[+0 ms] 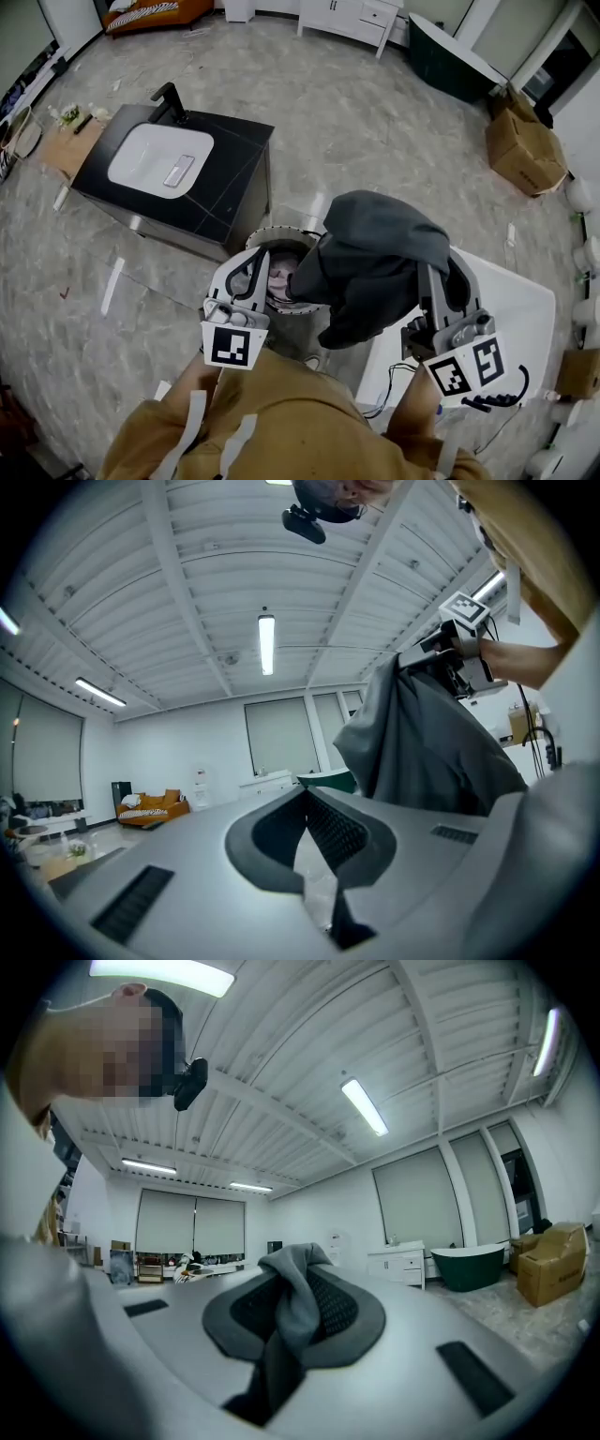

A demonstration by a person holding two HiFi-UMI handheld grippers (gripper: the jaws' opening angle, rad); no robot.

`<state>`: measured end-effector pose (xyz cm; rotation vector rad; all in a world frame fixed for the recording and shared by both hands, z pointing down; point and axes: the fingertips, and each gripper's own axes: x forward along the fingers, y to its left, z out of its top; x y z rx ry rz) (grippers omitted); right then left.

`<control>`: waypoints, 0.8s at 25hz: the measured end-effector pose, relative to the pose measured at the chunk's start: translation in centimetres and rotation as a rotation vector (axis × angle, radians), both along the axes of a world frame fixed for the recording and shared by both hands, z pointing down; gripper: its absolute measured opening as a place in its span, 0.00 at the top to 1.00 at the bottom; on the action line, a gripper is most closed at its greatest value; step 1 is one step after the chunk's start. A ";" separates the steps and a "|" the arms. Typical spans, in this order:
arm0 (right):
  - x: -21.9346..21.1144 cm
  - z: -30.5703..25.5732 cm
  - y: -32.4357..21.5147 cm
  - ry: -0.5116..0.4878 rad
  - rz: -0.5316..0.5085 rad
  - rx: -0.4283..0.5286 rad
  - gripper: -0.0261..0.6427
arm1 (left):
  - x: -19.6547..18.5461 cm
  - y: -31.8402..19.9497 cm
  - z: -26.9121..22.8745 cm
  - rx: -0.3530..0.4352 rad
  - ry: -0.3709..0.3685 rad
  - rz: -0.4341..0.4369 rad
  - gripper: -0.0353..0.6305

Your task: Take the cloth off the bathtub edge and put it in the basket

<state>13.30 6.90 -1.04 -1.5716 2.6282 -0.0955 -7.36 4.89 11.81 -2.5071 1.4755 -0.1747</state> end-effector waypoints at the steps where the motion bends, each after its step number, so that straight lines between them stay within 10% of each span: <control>1: -0.4 -0.1 -0.6 0.008 0.015 0.001 0.89 | -0.4 -1.0 0.0 0.006 -0.004 0.017 0.94; 20: -3.3 2.3 -7.9 0.064 0.108 -0.049 0.89 | -1.1 -9.0 1.9 -0.036 -0.009 0.126 0.94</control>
